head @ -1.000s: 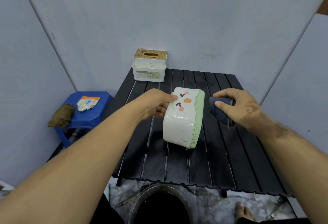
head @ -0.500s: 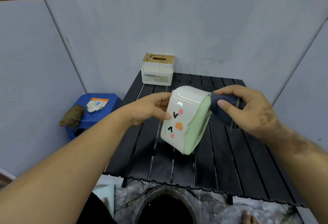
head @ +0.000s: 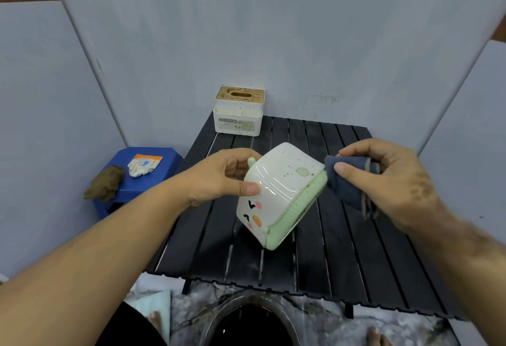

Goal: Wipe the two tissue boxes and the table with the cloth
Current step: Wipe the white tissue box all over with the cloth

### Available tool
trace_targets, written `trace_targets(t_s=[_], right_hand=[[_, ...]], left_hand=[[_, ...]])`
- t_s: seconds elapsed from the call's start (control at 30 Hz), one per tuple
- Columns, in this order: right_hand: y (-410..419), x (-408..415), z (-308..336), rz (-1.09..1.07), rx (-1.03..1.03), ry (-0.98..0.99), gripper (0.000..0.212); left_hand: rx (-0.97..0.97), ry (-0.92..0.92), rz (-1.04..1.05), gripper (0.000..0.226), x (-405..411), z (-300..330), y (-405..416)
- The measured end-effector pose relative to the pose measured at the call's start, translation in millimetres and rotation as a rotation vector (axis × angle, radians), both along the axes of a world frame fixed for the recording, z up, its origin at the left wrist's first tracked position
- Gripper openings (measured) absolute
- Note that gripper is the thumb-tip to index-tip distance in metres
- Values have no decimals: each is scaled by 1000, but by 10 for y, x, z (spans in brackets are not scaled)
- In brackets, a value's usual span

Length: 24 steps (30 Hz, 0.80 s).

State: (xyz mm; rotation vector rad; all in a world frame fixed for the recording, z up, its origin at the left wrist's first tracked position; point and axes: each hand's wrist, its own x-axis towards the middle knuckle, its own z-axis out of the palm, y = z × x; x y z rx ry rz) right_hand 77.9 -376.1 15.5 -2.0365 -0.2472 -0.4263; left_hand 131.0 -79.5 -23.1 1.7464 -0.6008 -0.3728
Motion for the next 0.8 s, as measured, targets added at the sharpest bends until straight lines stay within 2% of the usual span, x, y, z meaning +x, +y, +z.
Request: trace_targets(t_s=[0.07, 0.2, 0.27, 0.43, 0.63, 0.8], right_hand=[[94, -96, -5, 11, -75, -41, 19], [323, -268, 48, 144, -280, -227, 19], [274, -219, 66, 164, -277, -210, 19], [91, -98, 71, 13, -272, -129, 14], [393, -358, 25, 191, -309, -205, 14], [100, -113, 45, -9, -258, -106, 9]], left_hand=[[-29, 8, 8, 48, -3, -17, -8], [-70, 20, 30, 74, 15, -32, 3], [-62, 18, 1, 71, 25, -1, -2], [-46, 4, -36, 67, 32, 17, -50], [-64, 36, -53, 68, 65, 10, -23], [-81, 53, -56, 65, 75, 14, -55]])
